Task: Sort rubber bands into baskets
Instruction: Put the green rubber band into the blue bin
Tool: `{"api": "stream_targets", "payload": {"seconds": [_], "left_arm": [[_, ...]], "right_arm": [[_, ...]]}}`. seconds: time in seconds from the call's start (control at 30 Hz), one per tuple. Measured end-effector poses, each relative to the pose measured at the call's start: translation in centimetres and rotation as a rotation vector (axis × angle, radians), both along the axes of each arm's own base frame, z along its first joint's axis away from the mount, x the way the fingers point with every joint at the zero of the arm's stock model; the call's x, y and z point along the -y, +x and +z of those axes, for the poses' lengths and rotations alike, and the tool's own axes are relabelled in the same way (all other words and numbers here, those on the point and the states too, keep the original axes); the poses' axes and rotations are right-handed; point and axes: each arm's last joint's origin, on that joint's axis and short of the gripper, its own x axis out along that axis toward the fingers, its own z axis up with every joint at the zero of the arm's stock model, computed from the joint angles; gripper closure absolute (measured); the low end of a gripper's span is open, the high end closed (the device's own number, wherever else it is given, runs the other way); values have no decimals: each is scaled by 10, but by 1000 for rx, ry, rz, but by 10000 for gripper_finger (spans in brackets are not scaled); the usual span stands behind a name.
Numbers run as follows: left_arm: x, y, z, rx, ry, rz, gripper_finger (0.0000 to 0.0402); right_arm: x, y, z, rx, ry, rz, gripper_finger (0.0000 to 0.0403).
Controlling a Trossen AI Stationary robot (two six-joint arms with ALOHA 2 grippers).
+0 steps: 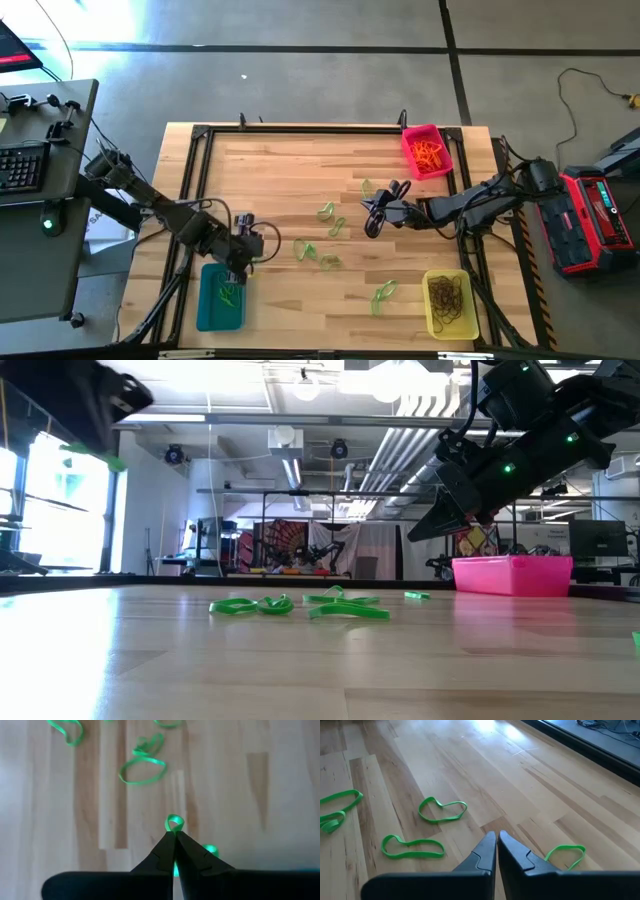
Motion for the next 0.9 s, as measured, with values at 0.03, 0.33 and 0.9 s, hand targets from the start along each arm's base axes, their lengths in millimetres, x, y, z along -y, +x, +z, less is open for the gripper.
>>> {"api": "stream_targets", "payload": {"seconds": [0.03,0.33,0.9], "left_arm": [[3,-2,0,-5,-6,0,401],[21,-21,-3,-85,-99,32,401],[23,-38,-46,-150,-124,68,401]], "right_arm": [[0,0,0,0,0,0,396],[0,0,0,-8,-14,9,396],[0,0,0,-4,-8,5,396]]}}
